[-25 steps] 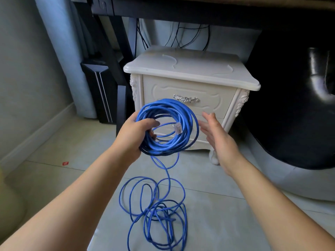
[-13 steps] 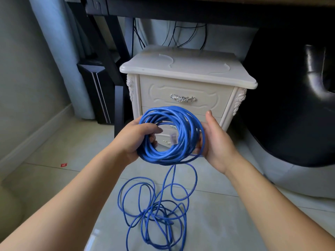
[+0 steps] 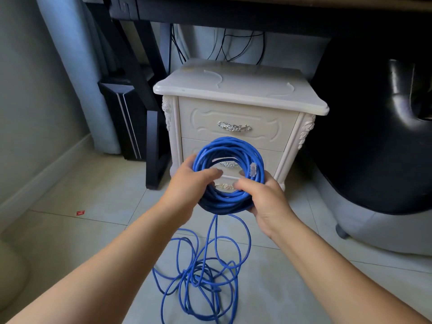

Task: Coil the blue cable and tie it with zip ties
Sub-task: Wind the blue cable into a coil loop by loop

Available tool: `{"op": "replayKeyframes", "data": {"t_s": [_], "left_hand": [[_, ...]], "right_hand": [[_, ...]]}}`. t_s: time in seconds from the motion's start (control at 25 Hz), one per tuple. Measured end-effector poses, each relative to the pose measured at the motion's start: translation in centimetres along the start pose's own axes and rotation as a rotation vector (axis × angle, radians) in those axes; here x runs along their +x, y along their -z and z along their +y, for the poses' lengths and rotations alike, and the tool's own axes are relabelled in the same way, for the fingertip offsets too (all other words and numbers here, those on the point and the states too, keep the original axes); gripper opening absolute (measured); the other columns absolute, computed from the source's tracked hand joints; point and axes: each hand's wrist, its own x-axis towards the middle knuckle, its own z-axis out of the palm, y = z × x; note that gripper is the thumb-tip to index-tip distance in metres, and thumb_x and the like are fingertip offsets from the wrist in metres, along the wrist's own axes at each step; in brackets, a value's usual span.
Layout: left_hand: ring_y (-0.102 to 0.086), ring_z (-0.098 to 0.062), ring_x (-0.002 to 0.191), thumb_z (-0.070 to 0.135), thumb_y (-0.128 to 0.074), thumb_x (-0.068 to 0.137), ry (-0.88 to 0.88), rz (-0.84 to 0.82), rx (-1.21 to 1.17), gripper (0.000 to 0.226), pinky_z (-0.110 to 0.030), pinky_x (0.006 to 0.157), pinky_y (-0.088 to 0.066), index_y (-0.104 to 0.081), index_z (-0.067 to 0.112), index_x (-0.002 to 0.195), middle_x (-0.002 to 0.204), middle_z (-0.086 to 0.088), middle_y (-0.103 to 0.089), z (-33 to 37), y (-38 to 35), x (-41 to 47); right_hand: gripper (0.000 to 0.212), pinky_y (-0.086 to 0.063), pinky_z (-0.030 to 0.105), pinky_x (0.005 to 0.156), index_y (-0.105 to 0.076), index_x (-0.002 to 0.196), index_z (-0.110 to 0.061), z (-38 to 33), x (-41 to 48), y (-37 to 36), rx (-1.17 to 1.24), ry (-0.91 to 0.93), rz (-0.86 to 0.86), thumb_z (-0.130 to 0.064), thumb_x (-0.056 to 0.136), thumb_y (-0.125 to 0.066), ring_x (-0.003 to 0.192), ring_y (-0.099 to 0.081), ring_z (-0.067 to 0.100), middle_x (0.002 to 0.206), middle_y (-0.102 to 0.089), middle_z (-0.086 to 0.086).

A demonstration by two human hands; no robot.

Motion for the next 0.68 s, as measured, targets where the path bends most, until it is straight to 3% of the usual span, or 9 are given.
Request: {"op": "replayKeyframes", "data": {"t_s": [0.12,0.2,0.28,0.4,0.52,0.6,0.68], "left_hand": [[-0.067,-0.007,0.088,0.030,-0.082,0.062,0.063,-0.301,0.095,0.070,-0.029,0.083,-0.050,-0.056,0.030,0.127,0.093,0.010,-0.070,0.4,2.2,0.6],[-0.057,0.003,0.115,0.035,-0.084,0.057,-0.051,-0.366,0.204,0.093,-0.021,0.096,-0.044,-0.041,0.045,0.139,0.123,0.015,-0.062,0.5,2.9,0.7],[-0.045,0.008,0.126,0.033,-0.078,0.060,-0.252,-0.413,0.451,0.098,-0.006,0.096,-0.035,-0.034,0.045,0.146,0.138,0.015,-0.048,0.4,2.2,0.1],[-0.051,-0.001,0.114,0.020,-0.071,0.063,-0.476,-0.459,0.841,0.102,-0.010,0.093,-0.039,-0.024,0.040,0.151,0.132,0.015,-0.050,-0.4,0.2,-0.8],[-0.060,-0.014,0.087,0.018,-0.066,0.071,-0.505,-0.355,0.998,0.101,-0.028,0.073,-0.050,-0.009,0.046,0.150,0.105,0.010,-0.065,-1.0,-0.4,-0.8],[-0.063,-0.022,0.087,0.016,-0.060,0.076,-0.534,-0.239,1.041,0.083,-0.036,0.072,-0.052,-0.022,0.040,0.147,0.101,0.006,-0.069,-0.9,-0.5,-0.6],[-0.063,-0.023,0.087,0.015,-0.058,0.077,-0.567,-0.158,0.979,0.059,-0.038,0.073,-0.052,-0.047,0.033,0.132,0.096,0.005,-0.070,-0.5,-0.5,-0.5]], "right_hand": [[0.023,-0.053,0.042,0.065,-0.052,0.075,-0.020,-1.0,-0.3,0.7,-0.207,0.090,0.068,-0.001,0.067,-0.061,0.062,-0.046,0.020,0.064,-0.048,-0.004],[0.021,-0.053,0.041,0.065,-0.052,0.079,-0.019,-1.2,-0.8,0.7,-0.577,0.206,0.057,-0.001,0.071,-0.061,0.063,-0.052,0.025,0.066,-0.054,-0.001],[0.022,-0.049,0.037,0.066,-0.048,0.082,-0.018,-1.1,-1.5,0.3,-0.878,0.291,-0.026,-0.007,0.070,-0.064,0.074,-0.057,0.028,0.075,-0.061,0.000],[0.028,-0.045,0.031,0.074,-0.054,0.099,-0.025,-1.5,-2.2,-0.5,-1.190,0.383,-0.169,-0.012,0.076,-0.062,0.099,-0.060,0.026,0.106,-0.064,-0.001],[0.033,-0.035,0.030,0.071,-0.048,0.113,-0.020,-1.8,-2.8,-0.8,-1.335,0.482,-0.197,-0.013,0.082,-0.058,0.105,-0.058,0.026,0.114,-0.060,-0.002],[0.038,-0.039,0.033,0.070,-0.040,0.114,-0.020,-2.0,-2.9,-0.6,-1.289,0.496,-0.186,-0.014,0.081,-0.058,0.098,-0.059,0.028,0.109,-0.062,-0.001],[0.042,-0.045,0.034,0.071,-0.039,0.109,-0.026,-2.8,-2.6,0.0,-1.170,0.413,-0.165,-0.022,0.077,-0.065,0.091,-0.060,0.026,0.101,-0.064,-0.005]]}}
